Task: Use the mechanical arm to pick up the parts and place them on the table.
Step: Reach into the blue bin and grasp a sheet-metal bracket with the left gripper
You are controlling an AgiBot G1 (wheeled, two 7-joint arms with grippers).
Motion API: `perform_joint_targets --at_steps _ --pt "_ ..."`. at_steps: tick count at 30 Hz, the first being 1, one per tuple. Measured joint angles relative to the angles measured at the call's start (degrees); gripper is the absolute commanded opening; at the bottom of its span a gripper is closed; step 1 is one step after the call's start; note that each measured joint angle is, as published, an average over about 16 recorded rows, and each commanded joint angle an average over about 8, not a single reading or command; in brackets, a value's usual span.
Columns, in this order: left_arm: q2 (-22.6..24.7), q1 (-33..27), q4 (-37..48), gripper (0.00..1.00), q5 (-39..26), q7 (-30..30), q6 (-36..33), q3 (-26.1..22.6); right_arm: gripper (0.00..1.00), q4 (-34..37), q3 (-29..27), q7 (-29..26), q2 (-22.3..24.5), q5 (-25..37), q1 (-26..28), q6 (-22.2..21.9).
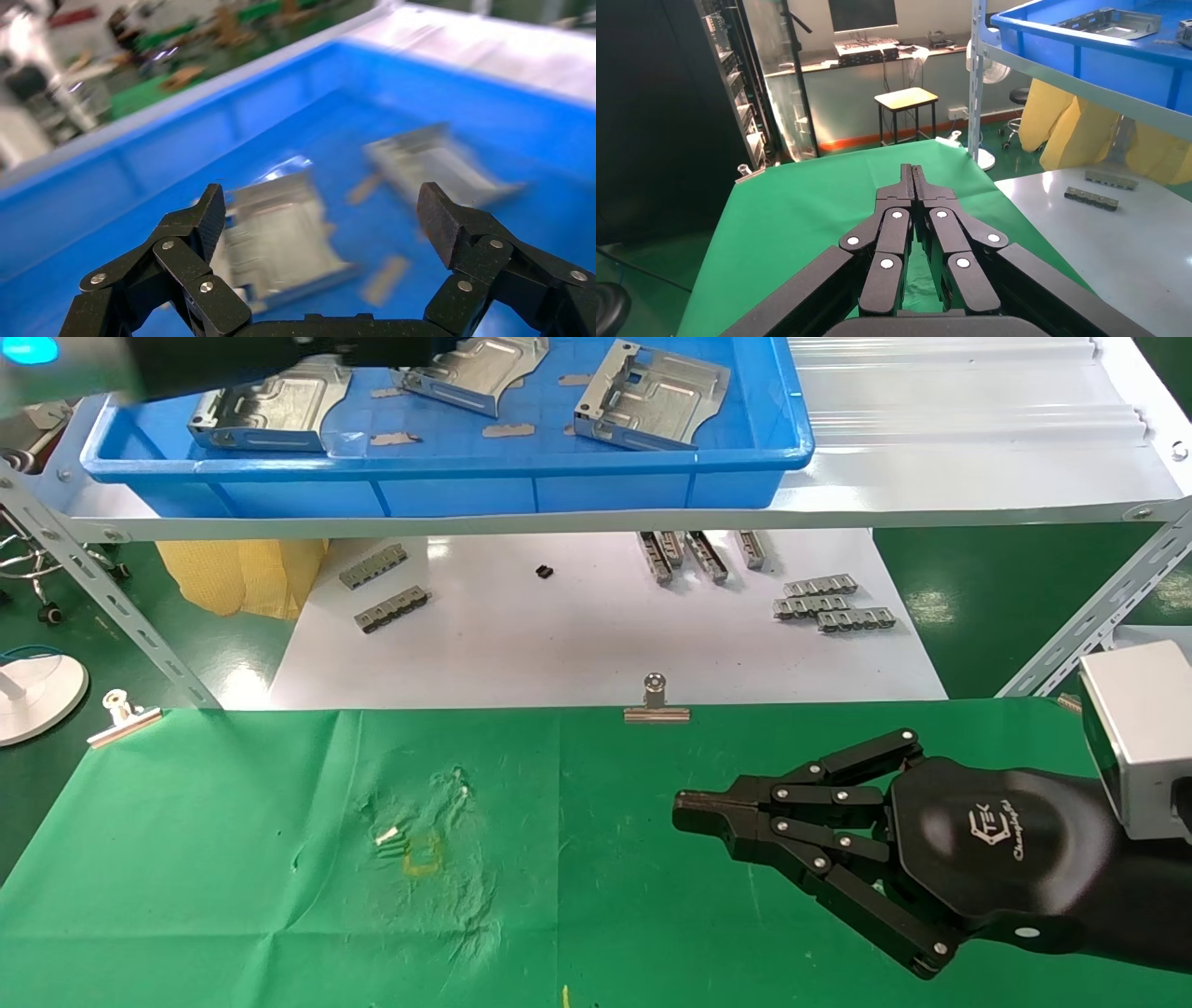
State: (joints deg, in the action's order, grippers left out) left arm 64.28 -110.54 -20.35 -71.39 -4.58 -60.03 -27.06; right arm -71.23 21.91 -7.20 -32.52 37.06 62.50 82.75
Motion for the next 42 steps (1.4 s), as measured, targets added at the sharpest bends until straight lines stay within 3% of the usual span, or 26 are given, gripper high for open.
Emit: perform_joint_targets --at_steps 1,7,9,20,33,34,40,42 --pt "1.19 -0.92 2.26 0.89 -0.69 0.51 1.89 -0.22 0.00 0.00 0.00 0.00 0.00 0.00 0.00 0.00" --pt "6.84 -4.41 12.13 0.14 -3.02 2.51 10.56 -1.06 0.00 0.00 0.00 0.00 0.00 0.00 0.00 0.00" --pt "8.04 -5.06 14.25 0.00 -3.30 2.78 12.43 -1.18 0.00 0.00 0.00 0.00 0.00 0.00 0.00 0.00" --pt "11.36 -6.31 20.17 0.00 -3.61 0.91 17.96 -1.27 0.00 0.00 0.00 0.00 0.00 0.00 0.00 0.00" --pt "12.15 -5.72 20.53 0.00 -4.91 -1.97 19.54 -2.14 0.02 0.00 0.00 0.00 0.00 0.00 0.00 0.00" --pt "12.16 -5.68 20.40 0.00 -5.05 -1.99 19.61 -2.23 0.07 0.00 0.00 0.00 0.00 0.00 0.00 0.00" --pt "12.22 -5.55 19.68 0.00 -5.78 -1.81 20.14 -2.75 0.81 0.00 0.01 0.00 0.00 0.00 0.00 0.00" --pt "12.24 -5.52 19.49 0.00 -5.94 -1.74 20.26 -2.87 0.99 0.00 0.01 0.00 0.00 0.00 0.00 0.00"
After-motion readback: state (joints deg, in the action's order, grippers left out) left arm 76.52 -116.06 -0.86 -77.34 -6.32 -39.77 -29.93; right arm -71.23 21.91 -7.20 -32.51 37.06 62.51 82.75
